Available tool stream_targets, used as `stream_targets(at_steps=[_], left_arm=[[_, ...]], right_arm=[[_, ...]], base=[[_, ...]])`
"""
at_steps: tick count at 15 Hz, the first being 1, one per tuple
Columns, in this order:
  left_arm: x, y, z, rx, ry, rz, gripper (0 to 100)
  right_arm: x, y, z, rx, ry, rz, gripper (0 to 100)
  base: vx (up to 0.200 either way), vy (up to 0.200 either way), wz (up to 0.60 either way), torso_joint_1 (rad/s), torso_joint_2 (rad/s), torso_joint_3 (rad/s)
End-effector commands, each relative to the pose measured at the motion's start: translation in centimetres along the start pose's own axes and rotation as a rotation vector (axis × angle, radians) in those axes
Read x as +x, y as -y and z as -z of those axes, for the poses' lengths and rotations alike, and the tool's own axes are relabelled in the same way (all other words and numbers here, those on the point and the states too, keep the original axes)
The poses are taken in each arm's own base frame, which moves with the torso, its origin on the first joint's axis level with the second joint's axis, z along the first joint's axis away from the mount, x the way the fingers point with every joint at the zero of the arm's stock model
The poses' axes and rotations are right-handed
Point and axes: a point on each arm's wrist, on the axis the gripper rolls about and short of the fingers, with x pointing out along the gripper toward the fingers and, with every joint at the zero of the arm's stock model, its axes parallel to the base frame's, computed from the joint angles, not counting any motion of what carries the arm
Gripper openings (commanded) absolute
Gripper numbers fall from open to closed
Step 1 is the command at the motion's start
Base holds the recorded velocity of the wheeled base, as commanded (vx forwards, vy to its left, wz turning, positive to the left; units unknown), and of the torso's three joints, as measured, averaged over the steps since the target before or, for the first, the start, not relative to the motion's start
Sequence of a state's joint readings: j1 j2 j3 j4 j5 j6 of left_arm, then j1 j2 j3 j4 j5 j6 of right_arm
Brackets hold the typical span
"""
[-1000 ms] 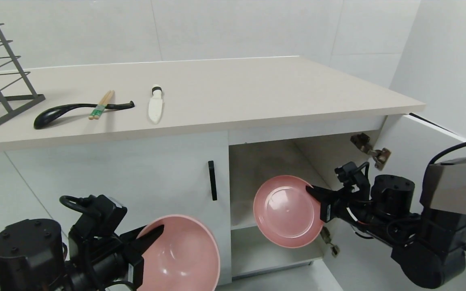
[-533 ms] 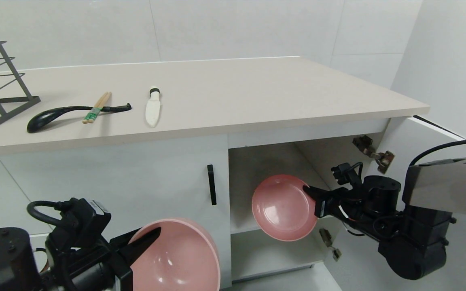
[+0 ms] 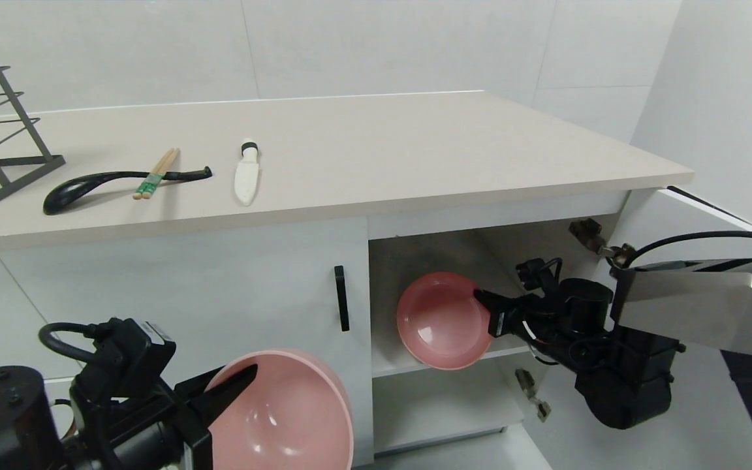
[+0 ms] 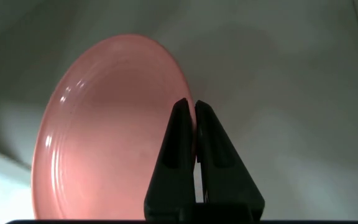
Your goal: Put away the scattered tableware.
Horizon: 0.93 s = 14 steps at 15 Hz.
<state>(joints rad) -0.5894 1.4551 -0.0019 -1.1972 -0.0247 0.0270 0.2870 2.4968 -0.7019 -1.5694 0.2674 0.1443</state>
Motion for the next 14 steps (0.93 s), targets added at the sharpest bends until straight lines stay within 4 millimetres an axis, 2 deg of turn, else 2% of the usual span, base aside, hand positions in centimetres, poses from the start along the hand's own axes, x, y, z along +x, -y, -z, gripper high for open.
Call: stream_targets(at_steps=[1, 7, 14], left_arm=[[0.1, 0.0, 0.0, 0.000, -0.002, 0.000, 0], [0.1, -0.2, 0.0, -0.003, -0.002, -0.014, 0], [0.3, -0.3, 0.0, -0.004, -0.007, -0.018, 0]], right_arm=[[1.3, 0.5, 1.2, 0.013, 0.000, -0.002, 0], [4.0, 1.0, 1.8, 0.011, 0.004, -0.008, 0], [5.5, 1.8, 3.0, 0.016, -0.006, -0.001, 0]], base=[[0.000, 0.000, 0.00, 0.000, 0.00, 0.000], [0.000, 0.000, 0.00, 0.000, 0.00, 0.000], [0.000, 0.000, 0.00, 0.000, 0.00, 0.000]])
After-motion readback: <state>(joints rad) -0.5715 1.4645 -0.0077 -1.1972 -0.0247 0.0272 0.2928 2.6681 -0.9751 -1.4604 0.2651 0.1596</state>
